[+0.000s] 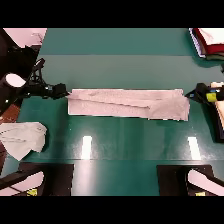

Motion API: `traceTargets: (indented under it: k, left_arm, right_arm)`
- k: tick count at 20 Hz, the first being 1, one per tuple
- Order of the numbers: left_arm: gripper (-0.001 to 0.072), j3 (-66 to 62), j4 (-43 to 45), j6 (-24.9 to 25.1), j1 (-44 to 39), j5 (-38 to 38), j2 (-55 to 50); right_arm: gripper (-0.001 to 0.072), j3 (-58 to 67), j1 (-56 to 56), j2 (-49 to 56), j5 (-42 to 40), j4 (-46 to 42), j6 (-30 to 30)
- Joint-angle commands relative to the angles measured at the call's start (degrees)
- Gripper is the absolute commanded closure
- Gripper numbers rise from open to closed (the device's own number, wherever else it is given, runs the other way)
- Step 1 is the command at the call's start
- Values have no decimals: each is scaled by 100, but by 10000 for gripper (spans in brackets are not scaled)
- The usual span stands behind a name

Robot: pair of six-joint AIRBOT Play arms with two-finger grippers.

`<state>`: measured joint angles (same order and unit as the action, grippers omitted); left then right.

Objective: Fold the shirts.

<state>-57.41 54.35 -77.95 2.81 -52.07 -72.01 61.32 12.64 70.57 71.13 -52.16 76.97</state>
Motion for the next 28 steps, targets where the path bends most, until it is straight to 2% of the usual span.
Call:
traceTargets:
  k: [1, 4, 5, 6, 7, 8, 9, 10, 12, 13, 14, 15, 17, 19, 23, 28]
  left_arm:
    - [686, -345, -485, 190, 2, 481, -769]
    - [682, -586, -595, 107, 4, 518, -1163]
    - [433, -616, -597, -26, 4, 599, -1185]
    - [79, -651, -619, -131, 4, 664, -1185]
    - [-9, -734, -616, -175, 26, 651, -1182]
    - [-11, -866, -625, -173, 57, 544, -1176]
    - [-11, -1056, -621, -168, 57, 321, -1174]
    - [-11, -1235, -636, -166, 57, 17, -1174]
    - [-6, -1486, -638, -149, -9, -531, -1174]
    - [245, -1528, -638, -96, -72, -715, -1174]
    - [559, -1526, -638, 57, -136, -835, -1174]
    - [679, -1526, -634, 256, -232, -903, -1180]
    - [677, -1526, -638, 297, -474, -903, -1180]
    - [677, -1526, -638, 297, -752, -887, -1180]
    - [678, -1526, -638, 273, -1209, -748, -1180]
    - [679, -1519, -640, 90, -1440, -728, -1191]
  right_arm:
    - [700, 804, -448, 1104, -232, -50, 4]
    - [698, 1346, -634, 1725, -271, -31, 15]
    - [697, 1530, -645, 1873, -269, -22, 42]
    - [689, 1733, -645, 1996, -256, 4, 153]
    - [575, 1954, -629, 2092, -219, 13, 299]
    - [374, 2194, -573, 2155, -66, 15, 323]
    - [286, 2387, -481, 2164, 188, -4, 310]
    - [259, 2549, -363, 2159, 501, -26, 262]
    - [259, 2651, -111, 2155, 1147, -46, -63]
    - [259, 2629, 52, 2175, 1425, -55, -179]
    - [259, 2509, 181, 2175, 1585, -52, -258]
    - [259, 2332, 323, 2175, 1591, -44, -313]
    - [247, 1825, 623, 2175, 1412, -33, -435]
    - [202, 1403, 835, 2216, 1080, -28, -680]
    - [203, 1226, 1019, 2664, 1080, 17, -981]
    - [203, 1226, 737, 3099, 1091, 133, -1606]
